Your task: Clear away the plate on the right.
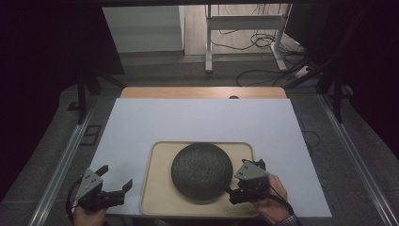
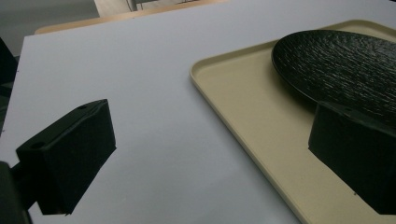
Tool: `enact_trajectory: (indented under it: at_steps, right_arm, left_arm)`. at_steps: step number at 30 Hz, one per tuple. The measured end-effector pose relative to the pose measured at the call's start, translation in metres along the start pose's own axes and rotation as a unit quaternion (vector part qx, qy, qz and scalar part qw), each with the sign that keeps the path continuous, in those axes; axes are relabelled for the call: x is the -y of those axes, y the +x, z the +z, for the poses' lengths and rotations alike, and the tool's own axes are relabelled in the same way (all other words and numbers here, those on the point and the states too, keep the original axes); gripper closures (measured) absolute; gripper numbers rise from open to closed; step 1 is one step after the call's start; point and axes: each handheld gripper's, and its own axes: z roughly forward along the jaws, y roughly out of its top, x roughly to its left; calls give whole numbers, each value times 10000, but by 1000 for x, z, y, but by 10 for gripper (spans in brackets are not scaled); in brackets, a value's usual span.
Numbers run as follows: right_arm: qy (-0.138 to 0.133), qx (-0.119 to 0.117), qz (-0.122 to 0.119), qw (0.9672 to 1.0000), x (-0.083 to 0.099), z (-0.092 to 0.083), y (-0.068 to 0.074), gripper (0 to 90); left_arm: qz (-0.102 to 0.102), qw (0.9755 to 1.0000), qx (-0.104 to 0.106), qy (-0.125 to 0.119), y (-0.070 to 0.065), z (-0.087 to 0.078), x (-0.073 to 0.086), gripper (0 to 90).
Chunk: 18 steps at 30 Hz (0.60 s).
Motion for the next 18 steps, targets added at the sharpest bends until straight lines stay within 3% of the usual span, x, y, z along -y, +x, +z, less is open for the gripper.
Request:
enact_trajectory:
  at_steps: [4,18]
  right_arm:
    - [-51,-10,149,9999,2,-3,-4,0]
    - [-120,180,325,9992,10,-14,-15,0]
  left_arm:
    - [0,10000,-4,3,0,0,0,4]
    - [-7,10000,-7,18,1,0,0,4]
